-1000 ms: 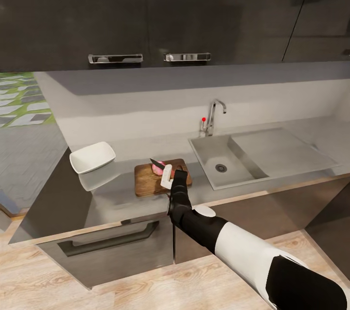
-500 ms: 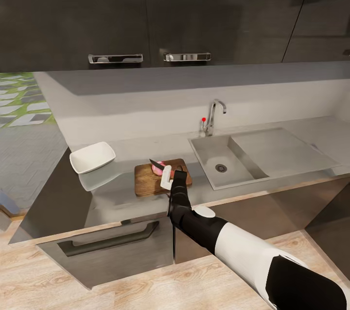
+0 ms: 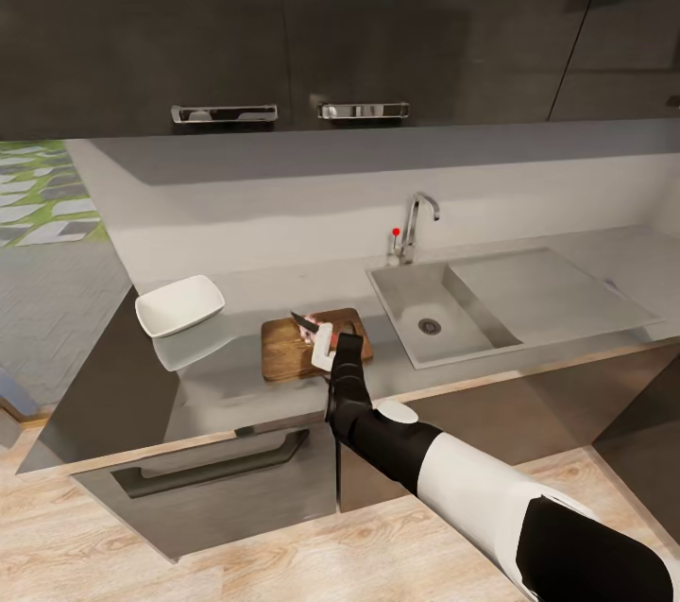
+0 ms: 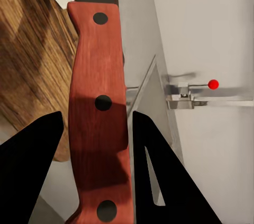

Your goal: In the kitchen, take the Vidalia onion out of the sink, dice it on the chopping board with the paring knife, put the diced onion into the bowl on the countertop, then place both the paring knife and the chopping board into the sink.

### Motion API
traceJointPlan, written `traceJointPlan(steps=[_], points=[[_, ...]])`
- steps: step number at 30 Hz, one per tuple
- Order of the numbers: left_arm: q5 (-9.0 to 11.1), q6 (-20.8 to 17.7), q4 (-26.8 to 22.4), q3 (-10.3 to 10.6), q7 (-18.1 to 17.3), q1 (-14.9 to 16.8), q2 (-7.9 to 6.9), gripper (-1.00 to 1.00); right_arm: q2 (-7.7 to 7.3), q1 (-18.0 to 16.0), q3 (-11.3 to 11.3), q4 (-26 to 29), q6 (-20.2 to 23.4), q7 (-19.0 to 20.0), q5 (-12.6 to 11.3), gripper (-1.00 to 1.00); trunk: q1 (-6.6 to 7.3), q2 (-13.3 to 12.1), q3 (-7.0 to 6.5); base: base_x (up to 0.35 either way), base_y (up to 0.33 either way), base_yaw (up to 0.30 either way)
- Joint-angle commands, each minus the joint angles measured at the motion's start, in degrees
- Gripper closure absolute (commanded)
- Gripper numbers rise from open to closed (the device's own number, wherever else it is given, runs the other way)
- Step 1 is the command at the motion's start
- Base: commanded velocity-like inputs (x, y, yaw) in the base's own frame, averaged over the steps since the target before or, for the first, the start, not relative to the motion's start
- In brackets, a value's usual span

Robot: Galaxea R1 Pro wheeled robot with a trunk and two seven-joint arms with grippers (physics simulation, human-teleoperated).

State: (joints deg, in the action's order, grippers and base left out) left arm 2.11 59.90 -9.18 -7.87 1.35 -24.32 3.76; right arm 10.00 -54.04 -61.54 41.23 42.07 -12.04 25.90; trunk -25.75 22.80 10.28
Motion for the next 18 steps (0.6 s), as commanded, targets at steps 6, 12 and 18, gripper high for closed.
traceJointPlan(steps=[6, 12, 18], points=[[0.2, 0.0, -0.1, 0.1, 0.1, 0.0, 0.02, -1.00, 0.00, -0.1, -0.3, -0.2, 0.4, -0.2, -0.1, 1.00, -0.04, 0.1, 0.11, 0.000, 0.000, 0.000], [0.2, 0.0, -0.1, 0.1, 0.2, 0.0, 0.02, -1.00, 0.00, -0.1, -0.3, -0.3, 0.3, -0.2, -0.1, 1.00, -0.04, 0.1, 0.11, 0.000, 0.000, 0.000], [0.2, 0.0, -0.1, 0.1, 0.1, 0.0, 0.01, -1.00, 0.00, -0.1, -0.2, 0.5, -0.3, -0.4, 0.0, 1.00, -0.04, 0.1, 0.11, 0.000, 0.000, 0.000]])
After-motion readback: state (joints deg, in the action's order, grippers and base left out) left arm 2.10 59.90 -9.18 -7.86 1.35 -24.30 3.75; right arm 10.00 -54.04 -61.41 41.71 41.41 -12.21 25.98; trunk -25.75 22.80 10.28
